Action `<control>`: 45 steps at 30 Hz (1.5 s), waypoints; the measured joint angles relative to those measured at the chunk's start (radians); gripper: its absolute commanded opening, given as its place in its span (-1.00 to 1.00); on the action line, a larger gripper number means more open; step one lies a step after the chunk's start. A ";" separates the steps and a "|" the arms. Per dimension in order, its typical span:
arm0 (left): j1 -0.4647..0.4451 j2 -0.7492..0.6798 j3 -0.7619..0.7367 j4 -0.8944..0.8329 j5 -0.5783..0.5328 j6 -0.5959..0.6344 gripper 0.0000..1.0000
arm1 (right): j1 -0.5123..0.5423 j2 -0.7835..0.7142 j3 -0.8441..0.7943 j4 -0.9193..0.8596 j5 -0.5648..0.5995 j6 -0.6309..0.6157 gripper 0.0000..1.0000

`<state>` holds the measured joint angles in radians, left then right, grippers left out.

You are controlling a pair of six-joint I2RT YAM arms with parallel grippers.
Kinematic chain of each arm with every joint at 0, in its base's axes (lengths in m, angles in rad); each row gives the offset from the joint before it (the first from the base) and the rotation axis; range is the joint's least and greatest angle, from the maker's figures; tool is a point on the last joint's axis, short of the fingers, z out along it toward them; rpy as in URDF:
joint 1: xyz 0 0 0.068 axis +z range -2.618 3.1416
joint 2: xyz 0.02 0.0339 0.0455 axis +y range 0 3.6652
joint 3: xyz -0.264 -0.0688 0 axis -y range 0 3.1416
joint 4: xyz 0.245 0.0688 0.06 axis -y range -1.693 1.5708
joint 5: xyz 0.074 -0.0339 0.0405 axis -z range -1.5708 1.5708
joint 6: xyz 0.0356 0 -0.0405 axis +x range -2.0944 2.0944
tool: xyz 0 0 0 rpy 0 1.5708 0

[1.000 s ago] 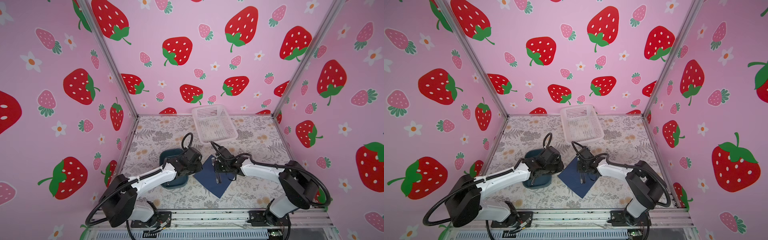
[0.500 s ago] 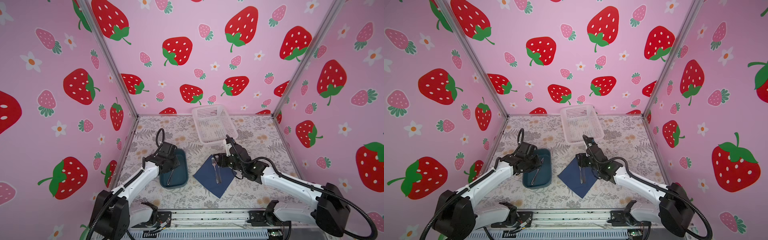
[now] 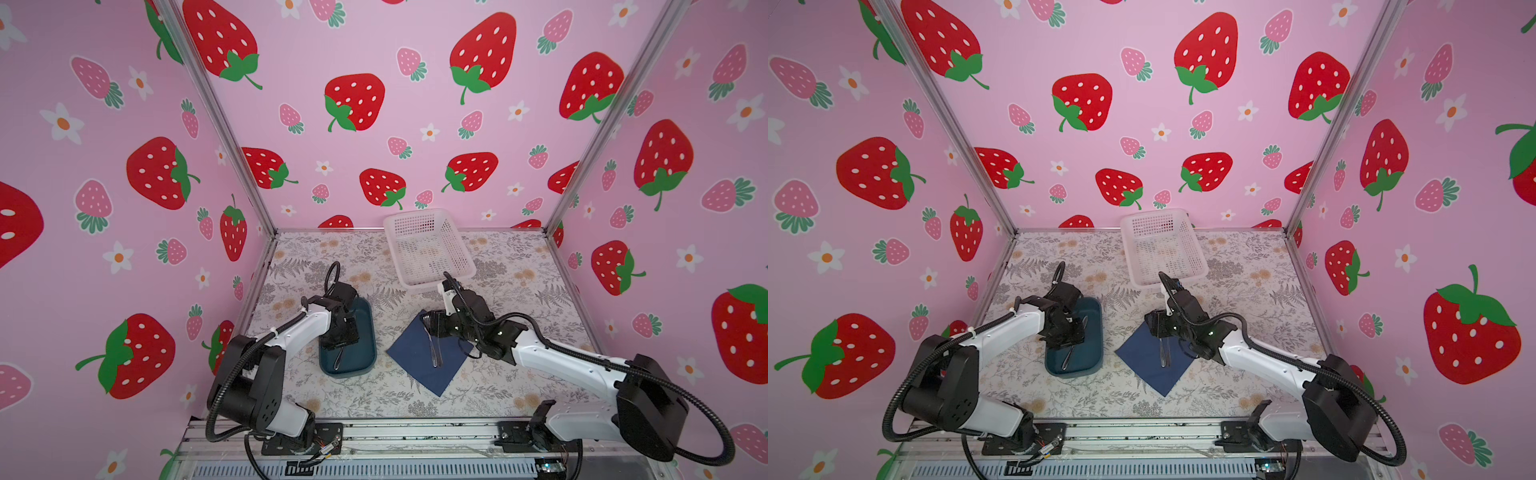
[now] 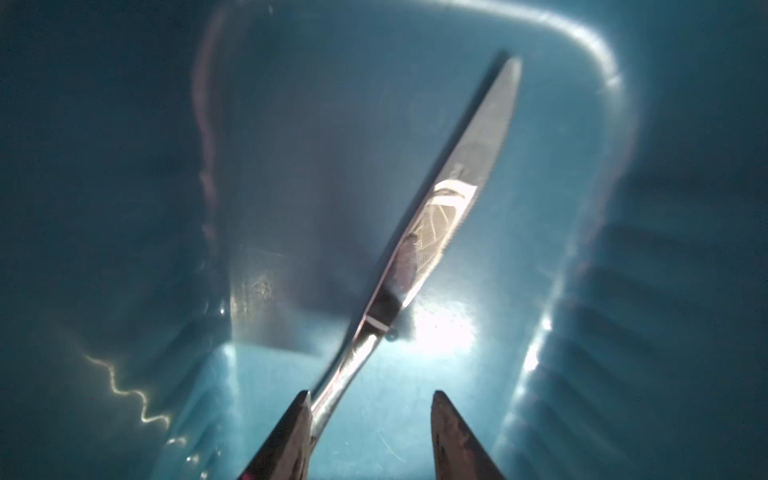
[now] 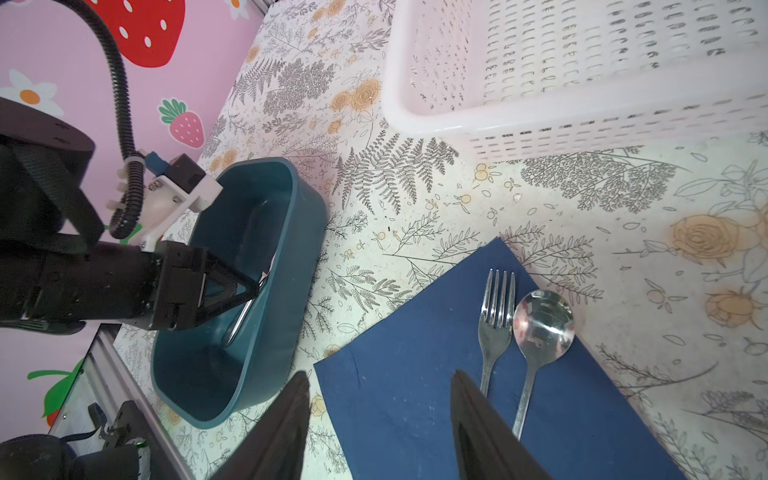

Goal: Place the utensils on the paper napkin and roll it up
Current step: 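Move the left gripper over the teal tray while the right gripper lifts, then grasp the knife in the teal tray with the left gripper and lift it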

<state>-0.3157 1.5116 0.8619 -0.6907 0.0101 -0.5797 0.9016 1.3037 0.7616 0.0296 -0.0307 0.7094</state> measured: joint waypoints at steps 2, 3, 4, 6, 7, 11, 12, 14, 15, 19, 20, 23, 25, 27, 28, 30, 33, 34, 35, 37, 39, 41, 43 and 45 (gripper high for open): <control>0.002 0.021 0.000 -0.002 0.002 0.010 -0.09 | 0.000 0.002 0.000 0.000 -0.005 0.000 0.13; 0.005 0.032 0.000 -0.003 0.003 0.014 -0.11 | 0.000 0.004 0.000 0.000 -0.006 0.000 0.13; 0.008 0.040 0.001 -0.003 0.007 0.020 -0.12 | 0.000 0.008 0.000 0.000 -0.009 0.000 0.13; 0.016 0.051 0.002 -0.004 0.011 0.029 -0.13 | 0.000 0.016 0.000 0.000 -0.013 0.000 0.13; 0.021 0.054 0.002 -0.004 0.016 0.034 -0.13 | 0.000 0.020 0.000 0.000 -0.015 0.000 0.13; 0.044 0.063 0.002 0.000 0.037 0.049 -0.18 | 0.000 0.032 0.000 0.000 -0.021 0.000 0.13; 0.051 0.067 0.002 0.003 0.045 0.054 -0.21 | 0.000 0.034 0.000 0.000 -0.022 0.000 0.13; 0.060 0.070 0.003 0.004 0.056 0.060 -0.31 | 0.000 0.036 0.000 0.000 -0.023 0.000 0.13; 0.063 0.075 0.007 0.004 0.062 0.065 -0.43 | 0.000 0.037 0.000 0.000 -0.023 0.000 0.13; 0.067 0.112 0.042 -0.008 0.069 0.074 -0.72 | 0.000 0.037 0.000 0.000 -0.023 0.000 0.14; 0.067 0.119 0.048 -0.011 0.071 0.077 -0.78 | 0.000 0.037 0.000 -0.001 -0.022 0.000 0.14; 0.067 0.121 0.051 -0.011 0.084 0.068 -0.83 | 0.000 0.037 0.000 -0.001 -0.021 0.000 0.14; 0.067 0.118 0.050 -0.010 0.091 0.052 -0.83 | 0.000 0.037 0.000 -0.001 -0.019 0.000 0.14; 0.067 0.111 0.043 -0.009 0.098 0.037 -0.78 | 0.000 0.037 0.000 -0.001 -0.018 0.001 0.14; 0.067 0.106 0.040 -0.009 0.099 0.030 -0.75 | 0.000 0.037 0.000 -0.001 -0.018 0.001 0.14; 0.067 0.100 0.035 -0.013 0.099 0.024 -0.69 | 0.000 0.037 0.000 -0.001 -0.018 0.002 0.14; 0.067 0.101 0.036 -0.026 0.094 0.026 -0.64 | 0.000 0.037 0.000 -0.001 -0.015 0.003 0.14; 0.067 0.103 0.037 -0.032 0.093 0.027 -0.62 | 0.000 0.037 0.000 -0.001 -0.015 0.003 0.14; 0.067 0.107 0.040 -0.036 0.092 0.029 -0.61 | 0.000 0.037 0.000 -0.001 -0.014 0.003 0.14; 0.067 0.122 0.053 -0.049 0.091 0.033 -0.58 | 0.000 0.037 0.000 -0.001 -0.014 0.003 0.15; 0.066 0.140 0.069 -0.061 0.089 0.037 -0.58 | 0.000 0.037 0.000 -0.001 -0.015 0.003 0.15; 0.066 0.152 0.082 -0.072 0.088 0.042 -0.58 | 0.000 0.037 0.000 0.000 -0.016 0.003 0.16; 0.066 0.154 0.084 -0.076 0.089 0.049 -0.58 | 0.000 0.037 0.000 0.000 -0.026 0.003 0.17; 0.066 0.154 0.084 -0.076 0.092 0.053 -0.57 | 0.000 0.037 0.000 0.008 -0.044 0.002 0.18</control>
<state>-0.2497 1.6657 0.9455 -0.7662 0.1017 -0.5266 0.9016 1.3407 0.7616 0.0372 -0.0746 0.7109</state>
